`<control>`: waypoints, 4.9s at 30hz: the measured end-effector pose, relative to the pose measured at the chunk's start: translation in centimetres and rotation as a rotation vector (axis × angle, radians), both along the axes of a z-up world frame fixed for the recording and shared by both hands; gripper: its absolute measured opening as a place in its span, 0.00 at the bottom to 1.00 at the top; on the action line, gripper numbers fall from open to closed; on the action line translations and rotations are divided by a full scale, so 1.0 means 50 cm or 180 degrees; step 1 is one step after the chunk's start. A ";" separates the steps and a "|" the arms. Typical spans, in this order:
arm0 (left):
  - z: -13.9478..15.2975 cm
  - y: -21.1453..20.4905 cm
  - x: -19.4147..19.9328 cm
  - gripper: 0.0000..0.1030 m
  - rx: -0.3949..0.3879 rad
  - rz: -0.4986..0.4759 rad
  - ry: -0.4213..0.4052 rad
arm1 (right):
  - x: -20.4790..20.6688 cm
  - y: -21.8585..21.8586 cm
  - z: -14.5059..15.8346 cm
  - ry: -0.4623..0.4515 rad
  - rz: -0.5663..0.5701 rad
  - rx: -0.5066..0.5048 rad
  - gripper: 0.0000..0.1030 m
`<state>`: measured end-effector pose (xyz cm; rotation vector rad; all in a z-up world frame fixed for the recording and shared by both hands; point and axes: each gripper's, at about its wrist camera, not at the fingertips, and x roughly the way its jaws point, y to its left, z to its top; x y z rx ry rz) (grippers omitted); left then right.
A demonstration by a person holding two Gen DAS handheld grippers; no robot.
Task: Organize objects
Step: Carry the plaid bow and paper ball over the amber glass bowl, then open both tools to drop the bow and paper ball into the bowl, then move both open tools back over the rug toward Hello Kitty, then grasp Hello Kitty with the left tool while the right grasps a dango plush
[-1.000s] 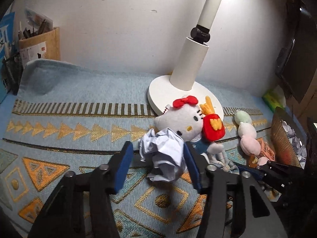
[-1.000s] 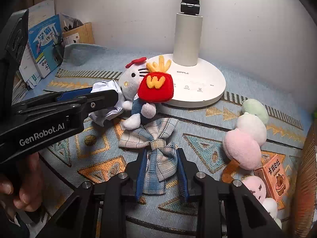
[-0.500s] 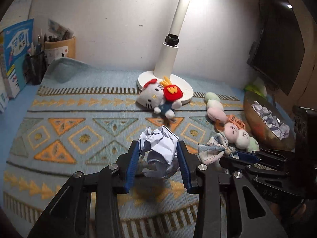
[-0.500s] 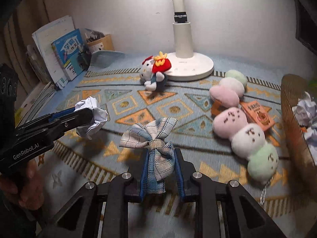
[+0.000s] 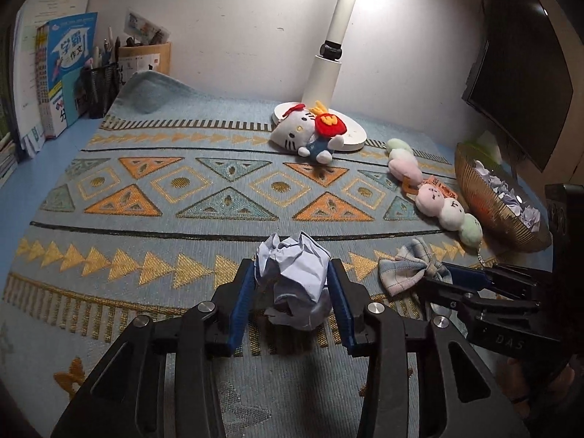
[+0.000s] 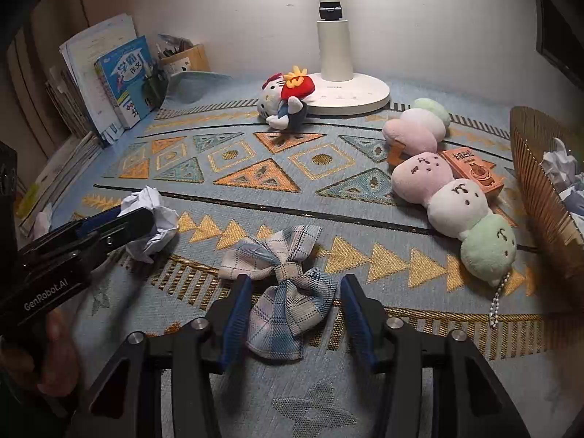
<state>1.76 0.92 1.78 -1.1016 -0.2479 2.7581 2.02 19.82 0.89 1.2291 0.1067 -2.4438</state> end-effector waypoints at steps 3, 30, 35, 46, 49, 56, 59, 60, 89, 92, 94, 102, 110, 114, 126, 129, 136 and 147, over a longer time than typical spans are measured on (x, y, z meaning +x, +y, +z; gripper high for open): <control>0.000 -0.006 0.001 0.36 0.0023 0.0057 -0.0002 | 0.002 -0.007 -0.003 0.0003 0.0068 0.0035 0.49; 0.157 0.220 0.029 0.34 -0.0010 -0.0686 0.0506 | 0.116 0.308 0.258 0.1177 -0.0658 -0.0539 0.23; 0.231 0.344 -0.024 0.34 0.0144 -0.0945 0.0707 | 0.073 0.421 0.305 0.1188 -0.1104 -0.0508 0.23; 0.209 0.532 -0.159 0.59 0.0166 -0.1106 0.0517 | -0.027 0.523 0.277 0.0883 -0.1646 -0.0420 0.52; 0.201 0.530 -0.154 0.66 0.0111 -0.1114 0.0515 | -0.022 0.529 0.267 0.0834 -0.1645 -0.0471 0.52; 0.183 0.417 -0.106 0.66 0.0264 -0.0828 0.0363 | 0.013 0.474 0.266 0.0847 -0.1328 -0.0607 0.57; 0.169 0.338 -0.065 0.66 0.0332 -0.0570 0.0351 | 0.029 0.422 0.271 0.0876 -0.1130 -0.0632 0.59; 0.167 0.315 -0.053 0.66 0.0264 -0.0473 0.0361 | 0.033 0.404 0.272 0.0870 -0.1055 -0.0659 0.59; -0.002 0.056 0.032 0.69 -0.0241 0.0262 -0.0062 | 0.008 0.060 0.034 0.0254 -0.0296 -0.0426 0.72; -0.002 0.045 0.034 0.69 -0.0167 0.0295 -0.0062 | 0.004 0.062 0.030 0.0206 -0.0314 -0.0431 0.72; -0.002 0.039 0.035 0.69 -0.0096 0.0290 -0.0051 | 0.006 0.063 0.030 0.0207 -0.0325 -0.0422 0.72; -0.001 0.032 0.039 0.69 -0.0021 0.0287 -0.0018 | 0.013 0.054 0.032 0.0251 -0.0296 -0.0336 0.72; -0.002 0.024 0.037 0.69 0.0053 0.0282 -0.0031 | -0.002 0.110 0.029 0.0130 -0.0563 -0.0763 0.73; -0.002 0.020 0.034 0.69 0.0068 0.0333 -0.0074 | -0.009 0.137 0.027 0.0046 -0.0673 -0.0955 0.73; 0.110 0.017 -0.178 0.91 0.0177 0.0149 0.0108 | -0.186 0.059 0.140 0.0169 -0.0910 -0.0004 0.73; 0.078 0.008 -0.272 0.90 0.0375 0.0095 -0.0148 | -0.310 0.060 0.104 -0.0169 -0.1060 0.0055 0.73; 0.002 0.003 -0.393 0.90 0.0941 0.0080 -0.0483 | -0.377 0.042 0.073 -0.0097 -0.1392 0.0448 0.73; -0.026 0.047 -0.403 0.70 0.0728 -0.0046 -0.0430 | -0.389 0.039 0.009 -0.0269 -0.1354 0.0426 0.57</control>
